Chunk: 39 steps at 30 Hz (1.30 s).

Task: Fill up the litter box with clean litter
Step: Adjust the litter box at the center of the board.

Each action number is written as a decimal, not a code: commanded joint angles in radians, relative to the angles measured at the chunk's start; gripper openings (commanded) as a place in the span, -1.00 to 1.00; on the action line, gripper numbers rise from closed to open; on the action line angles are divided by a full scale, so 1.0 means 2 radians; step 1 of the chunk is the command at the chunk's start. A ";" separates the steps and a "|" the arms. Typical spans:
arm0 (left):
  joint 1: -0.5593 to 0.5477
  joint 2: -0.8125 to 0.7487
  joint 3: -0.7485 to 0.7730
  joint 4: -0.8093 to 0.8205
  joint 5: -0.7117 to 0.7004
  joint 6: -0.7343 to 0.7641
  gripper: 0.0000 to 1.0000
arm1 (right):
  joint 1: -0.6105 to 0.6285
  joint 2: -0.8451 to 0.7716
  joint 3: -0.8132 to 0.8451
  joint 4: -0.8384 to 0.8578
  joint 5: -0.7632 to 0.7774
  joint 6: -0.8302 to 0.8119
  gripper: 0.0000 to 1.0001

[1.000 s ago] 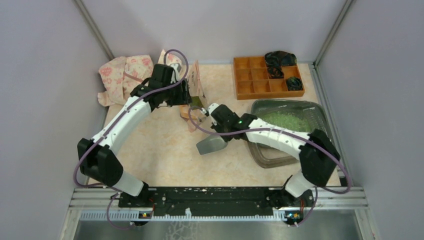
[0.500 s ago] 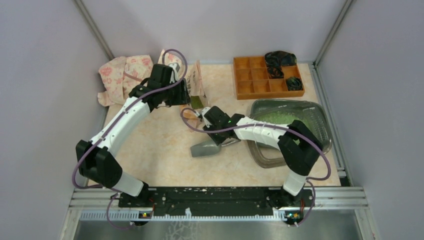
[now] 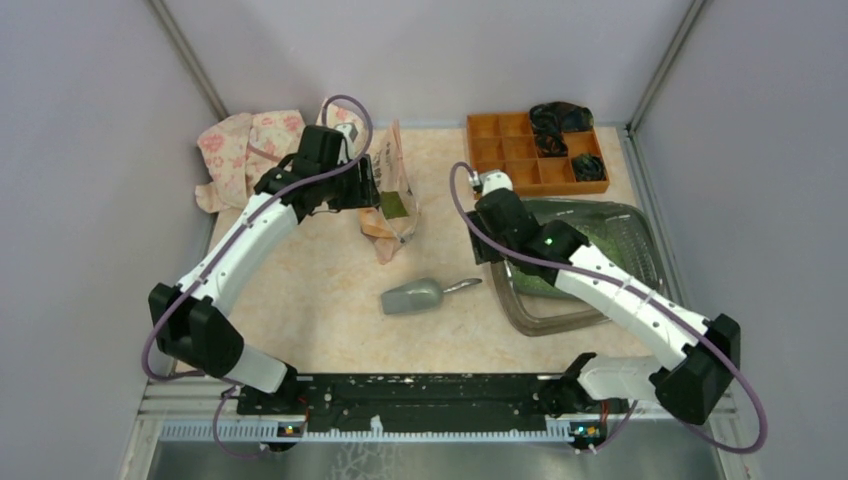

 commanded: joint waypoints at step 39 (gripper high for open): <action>0.002 -0.031 0.008 -0.002 -0.003 -0.001 0.27 | -0.161 0.035 -0.058 -0.023 -0.168 0.013 -0.95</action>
